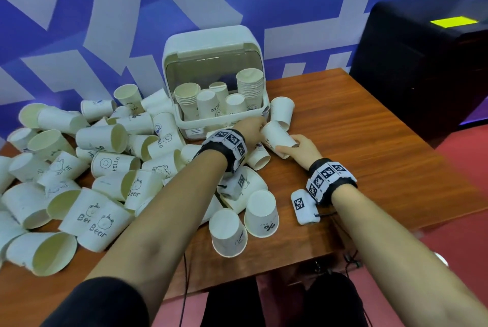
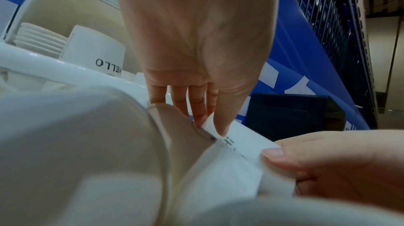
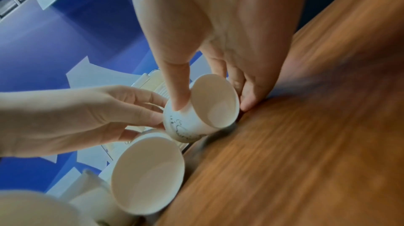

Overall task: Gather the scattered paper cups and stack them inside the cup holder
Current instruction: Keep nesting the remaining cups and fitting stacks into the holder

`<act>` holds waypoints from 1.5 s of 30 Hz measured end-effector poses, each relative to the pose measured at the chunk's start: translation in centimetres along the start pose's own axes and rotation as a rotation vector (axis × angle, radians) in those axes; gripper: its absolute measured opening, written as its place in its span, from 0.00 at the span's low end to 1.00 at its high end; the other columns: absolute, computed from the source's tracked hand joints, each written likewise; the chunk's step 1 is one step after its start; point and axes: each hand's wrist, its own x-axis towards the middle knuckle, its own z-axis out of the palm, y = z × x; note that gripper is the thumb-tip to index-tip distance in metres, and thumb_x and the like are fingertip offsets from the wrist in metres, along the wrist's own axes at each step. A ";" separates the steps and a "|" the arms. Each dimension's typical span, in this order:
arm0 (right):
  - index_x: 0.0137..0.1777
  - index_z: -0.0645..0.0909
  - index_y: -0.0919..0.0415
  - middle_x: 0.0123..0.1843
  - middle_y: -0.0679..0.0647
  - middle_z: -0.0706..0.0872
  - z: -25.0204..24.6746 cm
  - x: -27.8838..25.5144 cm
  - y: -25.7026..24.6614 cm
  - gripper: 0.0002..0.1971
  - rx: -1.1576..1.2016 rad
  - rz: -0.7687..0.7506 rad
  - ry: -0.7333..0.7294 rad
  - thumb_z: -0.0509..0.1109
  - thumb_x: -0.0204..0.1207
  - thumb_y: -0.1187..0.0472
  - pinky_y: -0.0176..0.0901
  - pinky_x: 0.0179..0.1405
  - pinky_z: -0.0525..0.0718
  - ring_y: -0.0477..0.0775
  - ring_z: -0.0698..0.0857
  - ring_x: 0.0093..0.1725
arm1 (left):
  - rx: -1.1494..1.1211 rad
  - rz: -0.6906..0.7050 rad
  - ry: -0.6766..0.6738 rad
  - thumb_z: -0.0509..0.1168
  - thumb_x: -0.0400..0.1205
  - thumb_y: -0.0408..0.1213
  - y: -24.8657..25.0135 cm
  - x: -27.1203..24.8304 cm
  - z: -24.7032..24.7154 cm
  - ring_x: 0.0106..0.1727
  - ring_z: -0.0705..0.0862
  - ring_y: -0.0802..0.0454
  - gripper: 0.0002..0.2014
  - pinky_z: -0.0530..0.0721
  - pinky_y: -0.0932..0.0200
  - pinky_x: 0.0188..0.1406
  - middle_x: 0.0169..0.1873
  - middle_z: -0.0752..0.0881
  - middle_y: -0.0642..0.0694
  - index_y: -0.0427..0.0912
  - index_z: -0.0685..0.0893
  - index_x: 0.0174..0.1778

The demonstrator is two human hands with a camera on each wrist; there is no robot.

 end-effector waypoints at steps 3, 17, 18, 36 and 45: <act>0.68 0.74 0.62 0.63 0.59 0.80 -0.6 0.1 -0.6 0.26 0.020 0.020 -0.044 0.76 0.73 0.53 0.50 0.58 0.80 0.56 0.80 0.58 | -0.004 0.001 0.016 0.67 0.78 0.31 0.1 -0.2 -0.4 0.54 0.81 0.48 0.18 0.75 0.60 0.47 0.55 0.84 0.43 0.41 0.79 0.65; 0.69 0.71 0.62 0.61 0.57 0.76 -4.3 -0.6 -9.7 0.25 0.097 -0.181 0.069 0.73 0.76 0.55 0.37 0.33 0.88 0.59 0.84 0.54 | -0.064 0.088 0.219 0.73 0.76 0.36 -0.1 -3.6 -6.2 0.64 0.80 0.42 0.30 0.74 0.56 0.60 0.64 0.83 0.40 0.42 0.73 0.75; 0.69 0.72 0.62 0.61 0.58 0.77 -4.3 -0.5 -10.4 0.24 0.083 -0.201 0.071 0.72 0.76 0.55 0.37 0.33 0.87 0.58 0.84 0.53 | -0.051 0.090 0.227 0.73 0.76 0.37 -0.3 -3.8 -6.8 0.64 0.80 0.42 0.30 0.74 0.55 0.60 0.64 0.83 0.40 0.41 0.73 0.75; 0.72 0.74 0.51 0.71 0.55 0.78 -0.3 5.3 -18.3 0.27 -0.303 -0.437 0.064 0.72 0.74 0.48 0.49 0.67 0.74 0.57 0.75 0.71 | -0.086 0.035 0.209 0.70 0.80 0.38 -7.2 -0.7 -11.4 0.69 0.78 0.47 0.24 0.74 0.55 0.68 0.67 0.82 0.44 0.41 0.75 0.73; 0.73 0.73 0.53 0.74 0.54 0.76 0.9 9.0 -19.6 0.27 -0.386 -0.491 0.033 0.73 0.74 0.52 0.43 0.65 0.71 0.55 0.74 0.72 | -0.193 0.017 0.234 0.69 0.80 0.37 -9.8 2.4 -11.5 0.66 0.80 0.47 0.24 0.76 0.52 0.67 0.65 0.83 0.44 0.43 0.74 0.73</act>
